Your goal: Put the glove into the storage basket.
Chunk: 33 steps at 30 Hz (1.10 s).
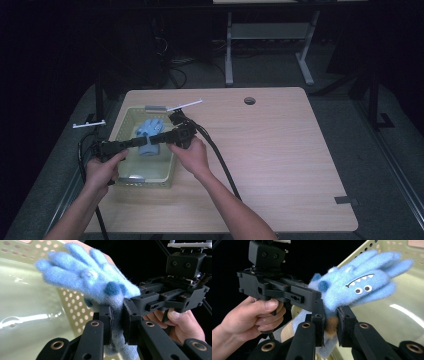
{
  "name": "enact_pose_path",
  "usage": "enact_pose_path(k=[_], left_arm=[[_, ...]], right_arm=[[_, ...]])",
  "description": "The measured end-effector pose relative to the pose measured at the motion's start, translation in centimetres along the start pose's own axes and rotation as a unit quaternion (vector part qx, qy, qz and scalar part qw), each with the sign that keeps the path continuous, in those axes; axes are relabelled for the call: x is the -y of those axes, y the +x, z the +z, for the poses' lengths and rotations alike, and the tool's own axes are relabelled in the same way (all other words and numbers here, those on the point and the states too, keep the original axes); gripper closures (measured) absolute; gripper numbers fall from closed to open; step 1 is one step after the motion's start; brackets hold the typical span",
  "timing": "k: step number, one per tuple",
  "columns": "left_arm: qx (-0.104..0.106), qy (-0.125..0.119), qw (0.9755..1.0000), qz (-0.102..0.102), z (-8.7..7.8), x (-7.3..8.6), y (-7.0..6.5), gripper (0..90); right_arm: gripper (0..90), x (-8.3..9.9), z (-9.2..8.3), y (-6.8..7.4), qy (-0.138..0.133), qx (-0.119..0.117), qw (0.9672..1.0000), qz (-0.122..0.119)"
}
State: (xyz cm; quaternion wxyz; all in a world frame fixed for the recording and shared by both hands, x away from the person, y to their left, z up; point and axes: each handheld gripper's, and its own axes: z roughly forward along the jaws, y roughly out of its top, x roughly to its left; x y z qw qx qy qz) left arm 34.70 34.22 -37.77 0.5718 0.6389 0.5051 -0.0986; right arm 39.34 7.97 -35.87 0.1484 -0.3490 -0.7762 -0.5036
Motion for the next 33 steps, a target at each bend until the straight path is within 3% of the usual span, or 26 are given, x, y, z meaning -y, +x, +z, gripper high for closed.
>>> enact_pose_path(k=[8,19,33], left_arm=[[-0.015,0.008,0.9998,-0.014,-0.7,-0.1,1.0,81.6],[-0.043,0.035,0.9985,-0.006,-0.6,-0.2,2.2,83.8],[-0.092,0.075,0.9930,0.004,0.8,0.0,2.5,84.5]], right_arm=[[78.5,-0.2,1.8,-0.2,0.007,0.000,1.0000,0.002],[78.4,-0.1,3.6,-0.9,0.029,0.006,0.9995,0.013],[76.2,0.2,4.5,-1.7,0.058,0.042,0.9974,0.006]])
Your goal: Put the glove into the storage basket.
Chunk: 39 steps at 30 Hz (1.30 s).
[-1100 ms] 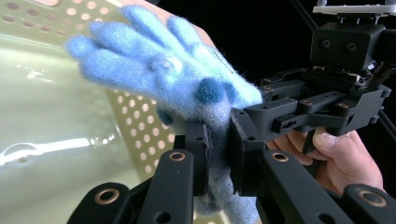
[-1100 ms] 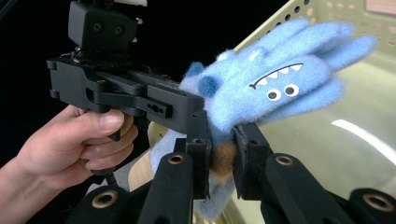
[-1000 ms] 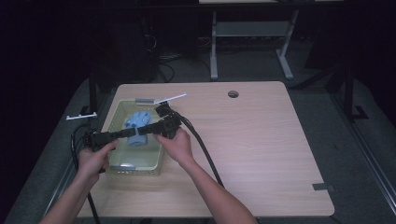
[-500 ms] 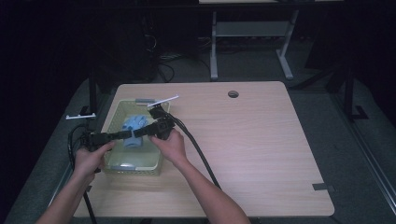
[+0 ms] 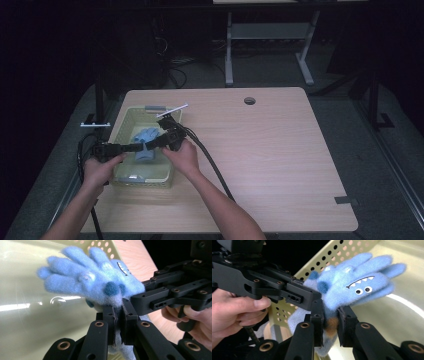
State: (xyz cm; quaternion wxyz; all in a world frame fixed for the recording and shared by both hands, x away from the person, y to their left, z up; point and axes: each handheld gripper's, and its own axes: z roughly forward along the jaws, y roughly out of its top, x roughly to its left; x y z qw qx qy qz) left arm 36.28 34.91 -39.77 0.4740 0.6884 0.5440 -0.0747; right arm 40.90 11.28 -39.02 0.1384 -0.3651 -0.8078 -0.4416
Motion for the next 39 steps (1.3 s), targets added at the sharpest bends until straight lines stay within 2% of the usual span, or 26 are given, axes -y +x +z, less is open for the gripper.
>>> enact_pose_path(k=[4,7,8,10,13,14,16,18,20,22,24,25,27,30,31,33,34,37,38,39], left_arm=[[-0.006,0.009,0.9999,0.001,0.6,-0.1,0.0,84.6],[-0.020,0.024,0.9995,-0.002,1.0,-0.2,0.1,84.6],[-0.028,0.030,0.9992,0.003,1.3,-0.2,0.2,84.5],[-0.039,0.039,0.9984,-0.003,1.6,-0.2,0.2,84.6],[-0.077,0.069,0.9945,0.012,2.2,-0.2,0.3,84.5],[-0.087,0.072,0.9935,0.006,2.5,-0.3,0.1,84.5],[-0.113,0.093,0.9888,0.027,2.7,-0.6,-0.1,84.3],[-0.125,0.106,0.9862,0.026,3.0,-0.9,-0.3,83.2],[-0.130,0.127,0.9830,0.024,3.2,-1.1,-0.2,78.3],[-0.139,0.122,0.9825,0.023,3.1,-1.3,-0.1,68.8],[-0.141,0.124,0.9820,0.022,2.6,-1.5,0.1,63.3],[-0.143,0.120,0.9822,0.021,2.4,-1.5,0.2,63.0],[-0.143,0.102,0.9842,0.021,1.9,-1.7,0.1,63.8],[-0.143,0.092,0.9849,0.030,1.4,-2.0,-0.1,70.0],[-0.148,0.090,0.9842,0.035,1.4,-2.0,-0.2,71.9],[-0.151,0.106,0.9820,0.040,1.8,-2.1,-0.4,74.0],[-0.154,0.108,0.9815,0.038,2.2,-2.1,-0.5,74.7],[-0.162,0.125,0.9779,0.043,3.2,-2.1,-0.5,75.7],[-0.167,0.130,0.9763,0.047,3.5,-2.1,-0.5,76.1],[-0.176,0.137,0.9734,0.051,3.9,-2.0,-0.5,76.9]], right_arm=[[75.0,0.1,-0.4,-0.1,0.004,0.014,0.9999,-0.005],[74.8,0.2,-0.7,-0.1,0.006,0.023,0.9997,-0.008],[74.8,0.2,-0.8,-0.1,0.007,0.026,0.9996,-0.009],[74.8,0.3,-0.9,-0.2,0.005,0.022,0.9997,-0.007],[74.8,0.3,-1.2,-0.1,0.001,0.016,0.9999,-0.006],[74.9,0.3,-1.3,-0.1,0.001,0.016,0.9998,-0.008],[74.8,0.3,-1.4,0.0,0.003,0.012,0.9999,-0.010],[74.5,0.3,-1.4,0.1,0.004,0.013,0.9998,-0.016],[74.5,0.4,-1.6,0.2,0.005,0.013,0.9997,-0.019],[74.4,0.4,-1.8,0.3,0.003,0.012,0.9997,-0.019],[74.1,0.4,-2.0,0.3,0.000,0.014,0.9997,-0.019],[74.1,0.5,-2.1,0.4,0.001,0.014,0.9997,-0.019],[74.1,0.5,-2.4,0.3,-0.003,0.014,0.9997,-0.021],[74.1,0.7,-2.8,0.3,-0.010,0.013,0.9997,-0.018],[74.1,0.8,-2.9,0.3,-0.011,0.013,0.9997,-0.015],[74.1,0.9,-3.2,0.3,-0.013,0.012,0.9997,-0.014],[74.1,1.0,-3.3,0.1,-0.015,0.014,0.9996,-0.019],[74.1,1.1,-3.6,0.1,-0.017,0.011,0.9997,-0.013],[74.1,1.2,-3.7,0.1,-0.018,0.011,0.9997,-0.012],[74.1,1.2,-3.9,0.1,-0.019,0.009,0.9997,-0.015]])
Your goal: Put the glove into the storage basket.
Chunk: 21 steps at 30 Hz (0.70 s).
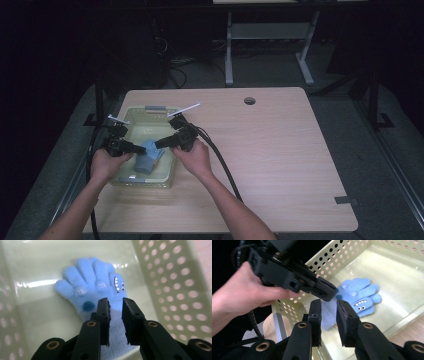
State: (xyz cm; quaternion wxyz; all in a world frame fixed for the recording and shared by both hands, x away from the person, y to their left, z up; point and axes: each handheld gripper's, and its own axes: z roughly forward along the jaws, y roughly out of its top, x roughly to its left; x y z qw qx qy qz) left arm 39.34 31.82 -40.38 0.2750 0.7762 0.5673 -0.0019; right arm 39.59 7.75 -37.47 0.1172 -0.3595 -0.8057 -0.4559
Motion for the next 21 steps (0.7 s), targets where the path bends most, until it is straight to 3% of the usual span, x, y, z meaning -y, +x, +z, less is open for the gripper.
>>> enact_pose_path(k=[3,7,14,16,21], left_arm=[[-0.014,0.027,0.9995,0.009,0.8,-0.3,0.0,77.7],[-0.021,0.038,0.9990,0.008,1.6,-0.6,-0.2,77.8],[-0.041,0.068,0.9964,0.029,2.6,-0.9,-0.8,77.8],[-0.044,0.071,0.9960,0.031,2.7,-0.9,-0.9,77.8],[-0.031,0.059,0.9975,0.023,2.2,-1.0,-0.7,76.3]], right_arm=[[73.5,0.2,-0.4,0.0,-0.002,0.000,1.0000,0.004],[73.2,0.3,-0.8,-0.3,-0.006,-0.001,1.0000,0.003],[72.6,0.6,-1.1,-0.5,-0.008,-0.004,1.0000,0.005],[72.5,0.6,-1.1,-0.6,-0.009,-0.004,0.9999,0.003],[72.1,0.7,-1.1,-0.7,-0.008,-0.005,0.9999,0.003]])
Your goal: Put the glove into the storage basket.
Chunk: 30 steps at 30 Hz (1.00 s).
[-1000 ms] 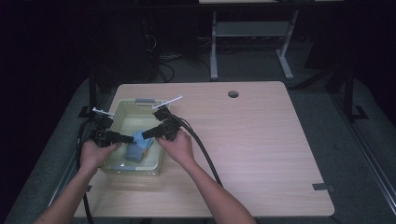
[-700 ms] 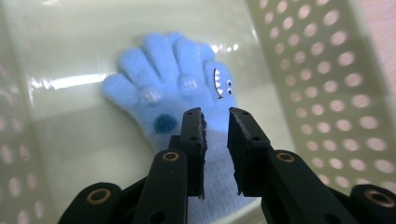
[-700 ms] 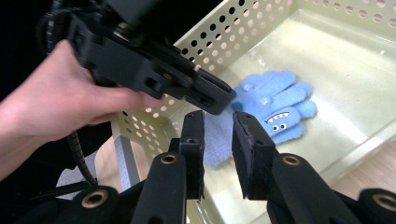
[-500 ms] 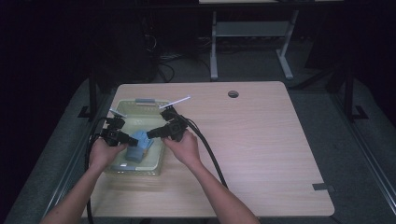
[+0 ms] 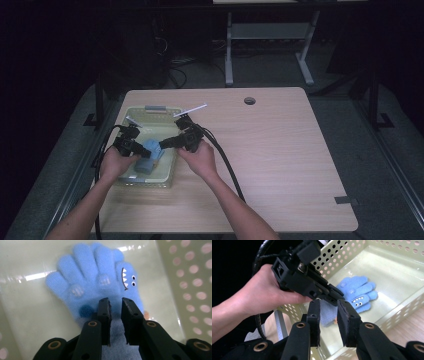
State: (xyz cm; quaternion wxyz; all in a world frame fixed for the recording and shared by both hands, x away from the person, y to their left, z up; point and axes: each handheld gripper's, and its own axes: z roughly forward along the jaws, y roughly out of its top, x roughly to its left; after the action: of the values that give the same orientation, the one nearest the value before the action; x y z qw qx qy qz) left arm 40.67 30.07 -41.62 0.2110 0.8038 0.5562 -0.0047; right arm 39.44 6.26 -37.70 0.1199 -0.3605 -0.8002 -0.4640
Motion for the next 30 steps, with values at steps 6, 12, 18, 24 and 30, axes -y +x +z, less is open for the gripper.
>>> enact_pose_path(k=[6,12,18,24,30], left_arm=[[0.013,-0.028,0.9994,-0.013,-0.8,0.1,0.3,75.1],[0.047,-0.069,0.9960,-0.029,-1.8,0.2,0.4,73.2],[0.060,-0.095,0.9934,-0.020,-2.9,0.2,0.3,69.4],[0.071,-0.115,0.9907,-0.014,-3.5,0.2,-0.2,64.3],[0.096,-0.130,0.9869,-0.011,-4.0,0.2,-0.4,61.4]], right_arm=[[71.0,0.0,0.0,-0.1,-0.002,-0.001,1.0000,0.006],[69.5,0.1,-0.2,-0.2,-0.002,-0.001,1.0000,-0.002],[66.5,0.0,-0.7,-0.3,-0.004,0.001,1.0000,0.002],[62.8,0.0,-1.3,-0.6,-0.006,0.005,1.0000,0.003],[58.6,0.0,-2.3,-1.2,-0.016,0.006,0.9998,0.008]])
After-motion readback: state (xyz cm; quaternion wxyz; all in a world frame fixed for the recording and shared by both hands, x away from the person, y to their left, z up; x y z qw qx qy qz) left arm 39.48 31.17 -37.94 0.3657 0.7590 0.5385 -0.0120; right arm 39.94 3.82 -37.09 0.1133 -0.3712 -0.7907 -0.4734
